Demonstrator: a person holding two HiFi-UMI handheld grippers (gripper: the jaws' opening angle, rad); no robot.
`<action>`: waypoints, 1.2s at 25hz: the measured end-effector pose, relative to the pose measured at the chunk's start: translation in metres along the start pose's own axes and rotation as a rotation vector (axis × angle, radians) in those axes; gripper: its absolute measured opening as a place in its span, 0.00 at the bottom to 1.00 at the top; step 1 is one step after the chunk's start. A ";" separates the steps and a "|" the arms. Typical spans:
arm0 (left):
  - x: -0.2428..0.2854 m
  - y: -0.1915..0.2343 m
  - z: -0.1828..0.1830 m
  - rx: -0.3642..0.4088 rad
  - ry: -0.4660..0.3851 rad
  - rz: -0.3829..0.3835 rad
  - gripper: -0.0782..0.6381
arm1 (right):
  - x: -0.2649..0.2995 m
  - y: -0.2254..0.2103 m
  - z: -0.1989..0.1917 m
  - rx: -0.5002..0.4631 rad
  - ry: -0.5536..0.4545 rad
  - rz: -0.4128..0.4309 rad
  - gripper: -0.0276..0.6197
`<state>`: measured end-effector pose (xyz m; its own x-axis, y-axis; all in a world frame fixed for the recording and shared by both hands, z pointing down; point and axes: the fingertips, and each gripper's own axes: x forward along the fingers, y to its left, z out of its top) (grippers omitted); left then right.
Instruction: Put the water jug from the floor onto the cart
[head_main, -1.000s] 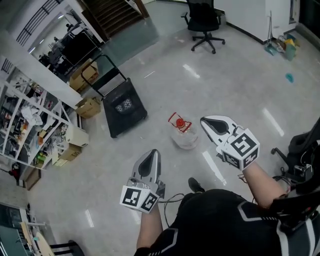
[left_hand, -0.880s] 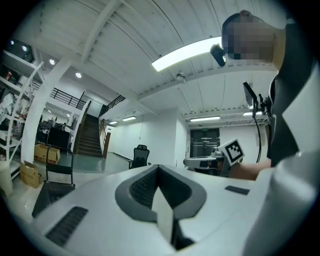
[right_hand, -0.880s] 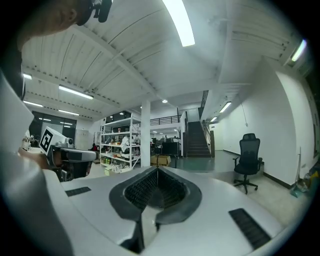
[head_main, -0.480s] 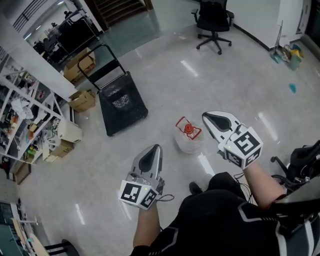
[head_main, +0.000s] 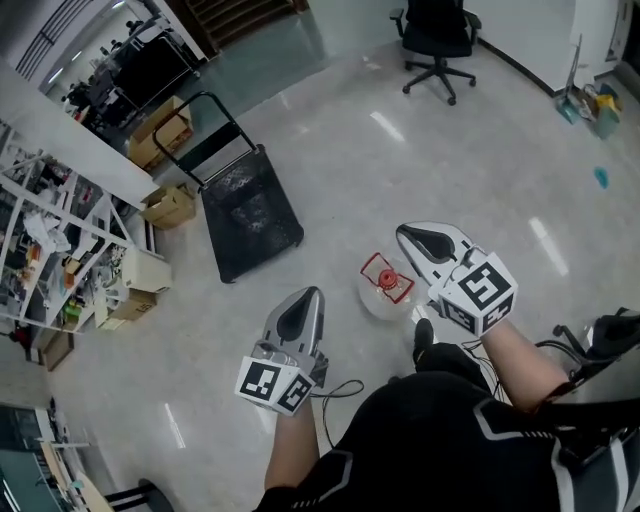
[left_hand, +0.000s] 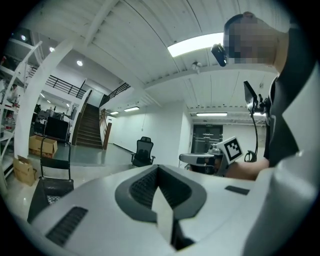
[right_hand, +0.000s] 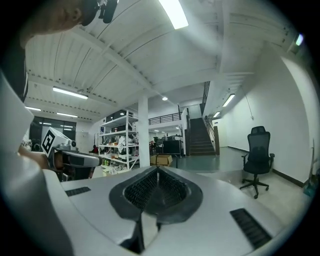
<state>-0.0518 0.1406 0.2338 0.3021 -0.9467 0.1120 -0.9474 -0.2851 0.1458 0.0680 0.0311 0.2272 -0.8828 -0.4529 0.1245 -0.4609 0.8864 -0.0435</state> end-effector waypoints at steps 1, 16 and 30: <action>0.013 0.006 -0.002 0.008 0.015 -0.002 0.10 | 0.008 -0.011 -0.005 0.012 0.000 0.000 0.05; 0.157 0.081 -0.218 -0.204 0.434 -0.062 0.10 | 0.074 -0.122 -0.300 0.486 0.474 -0.115 0.28; 0.168 0.098 -0.482 -0.234 0.896 -0.106 0.10 | 0.063 -0.082 -0.578 0.998 0.782 -0.358 0.42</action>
<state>-0.0426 0.0263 0.7408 0.4470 -0.4203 0.7896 -0.8942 -0.2336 0.3819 0.1023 -0.0150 0.8116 -0.5689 -0.1731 0.8040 -0.8224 0.1255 -0.5549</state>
